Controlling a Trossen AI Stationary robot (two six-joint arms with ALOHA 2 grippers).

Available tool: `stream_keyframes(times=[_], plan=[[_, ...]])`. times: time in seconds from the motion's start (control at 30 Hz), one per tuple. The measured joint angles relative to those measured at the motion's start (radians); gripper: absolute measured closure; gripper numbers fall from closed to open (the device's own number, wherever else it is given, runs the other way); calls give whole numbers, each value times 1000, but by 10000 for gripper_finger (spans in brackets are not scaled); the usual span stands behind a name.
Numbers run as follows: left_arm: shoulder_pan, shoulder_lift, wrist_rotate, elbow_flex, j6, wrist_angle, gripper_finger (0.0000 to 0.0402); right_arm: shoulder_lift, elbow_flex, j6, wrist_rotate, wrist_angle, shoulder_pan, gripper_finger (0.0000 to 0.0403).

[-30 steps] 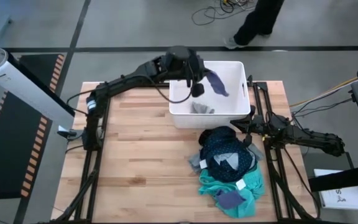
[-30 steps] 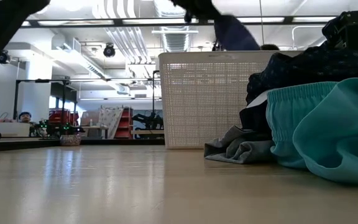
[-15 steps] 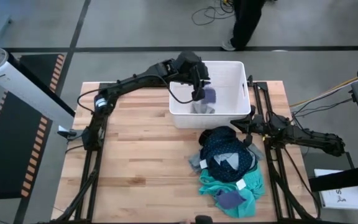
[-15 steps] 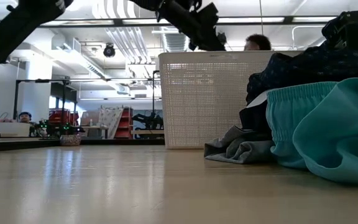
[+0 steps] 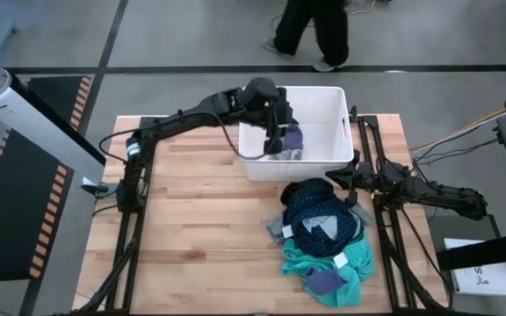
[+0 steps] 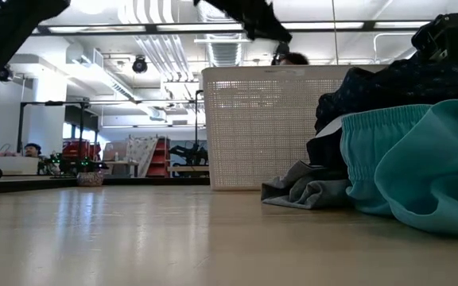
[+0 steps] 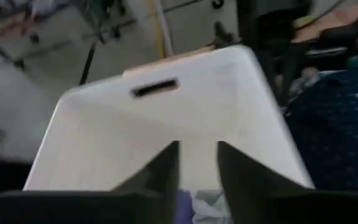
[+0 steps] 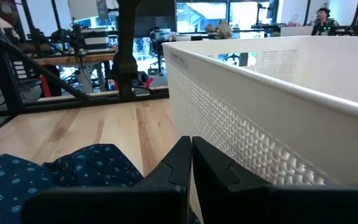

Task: Sort clothes
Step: Put the dark blue polo shirt into the laundry bin

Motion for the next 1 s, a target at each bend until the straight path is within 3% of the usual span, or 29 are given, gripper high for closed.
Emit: stream_keyframes(times=[0.1, 0.23, 0.37, 0.8, 1.0], plan=[[-27, -21, -1, 0, 21, 1, 389, 0, 0, 2, 0, 3, 8, 403], [-38, -61, -6, -34, 23, 9, 395, 0, 0, 0, -1, 6, 26, 403], [-39, -133, -1, -152, -10, 75, 400, 0, 0, -14, -1, 15, 50, 403], [-90, -612, 53, -985, -111, 722, 401, 0, 0, -39, 7, 42, 81, 403], [-141, -825, 44, -1283, -173, 932, 401, 42, 0, -31, 1, 96, 88, 403]])
